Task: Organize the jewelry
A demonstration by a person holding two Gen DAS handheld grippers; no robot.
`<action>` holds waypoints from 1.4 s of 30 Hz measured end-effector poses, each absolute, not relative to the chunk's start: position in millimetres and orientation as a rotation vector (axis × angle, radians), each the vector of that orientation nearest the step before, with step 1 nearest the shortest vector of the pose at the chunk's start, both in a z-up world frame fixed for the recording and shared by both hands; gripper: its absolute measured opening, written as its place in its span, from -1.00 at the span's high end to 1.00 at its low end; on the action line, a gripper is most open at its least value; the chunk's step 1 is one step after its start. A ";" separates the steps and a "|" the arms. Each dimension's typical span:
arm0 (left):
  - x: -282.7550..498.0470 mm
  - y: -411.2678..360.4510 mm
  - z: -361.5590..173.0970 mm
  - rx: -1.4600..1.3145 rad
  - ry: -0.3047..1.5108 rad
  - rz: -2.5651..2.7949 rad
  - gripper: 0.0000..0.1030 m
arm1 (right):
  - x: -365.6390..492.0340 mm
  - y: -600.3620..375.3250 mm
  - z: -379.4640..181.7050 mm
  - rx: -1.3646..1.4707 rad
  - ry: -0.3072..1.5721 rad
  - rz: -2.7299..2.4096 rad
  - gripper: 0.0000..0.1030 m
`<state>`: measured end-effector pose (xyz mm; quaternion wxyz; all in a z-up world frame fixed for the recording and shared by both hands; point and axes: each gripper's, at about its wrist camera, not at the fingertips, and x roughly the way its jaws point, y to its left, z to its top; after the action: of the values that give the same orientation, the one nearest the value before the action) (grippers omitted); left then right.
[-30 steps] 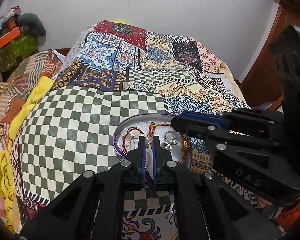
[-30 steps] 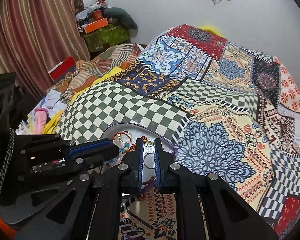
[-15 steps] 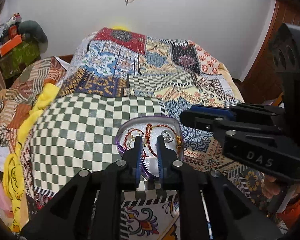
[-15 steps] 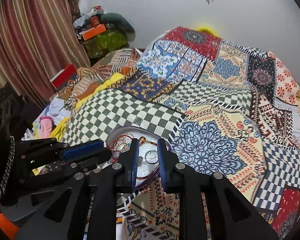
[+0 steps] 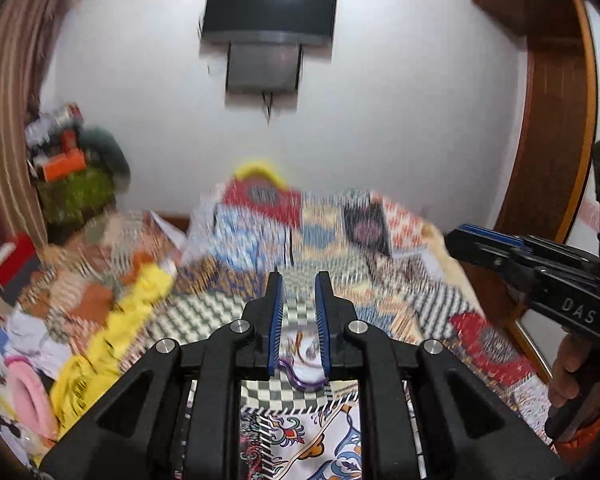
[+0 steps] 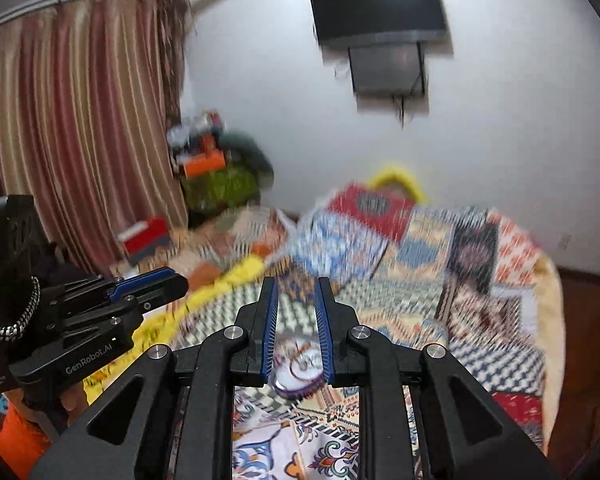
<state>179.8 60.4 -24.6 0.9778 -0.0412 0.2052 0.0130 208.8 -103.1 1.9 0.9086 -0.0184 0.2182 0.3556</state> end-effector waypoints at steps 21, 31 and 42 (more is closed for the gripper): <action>14.8 28.9 30.7 -0.047 0.051 0.141 -0.78 | 64.9 -138.7 48.1 -0.004 0.069 0.531 -0.99; -7.6 22.7 28.0 -0.045 0.031 0.153 -0.88 | 49.5 -150.5 41.6 0.006 0.084 0.521 -0.99; -4.2 14.7 20.6 -0.028 0.051 0.149 -0.89 | 47.4 -153.2 36.9 0.005 0.102 0.519 -0.99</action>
<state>-4.2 14.7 20.6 0.9968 -0.0138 0.0256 0.0746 47.4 -153.2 36.9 0.9653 0.0023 0.0502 0.2563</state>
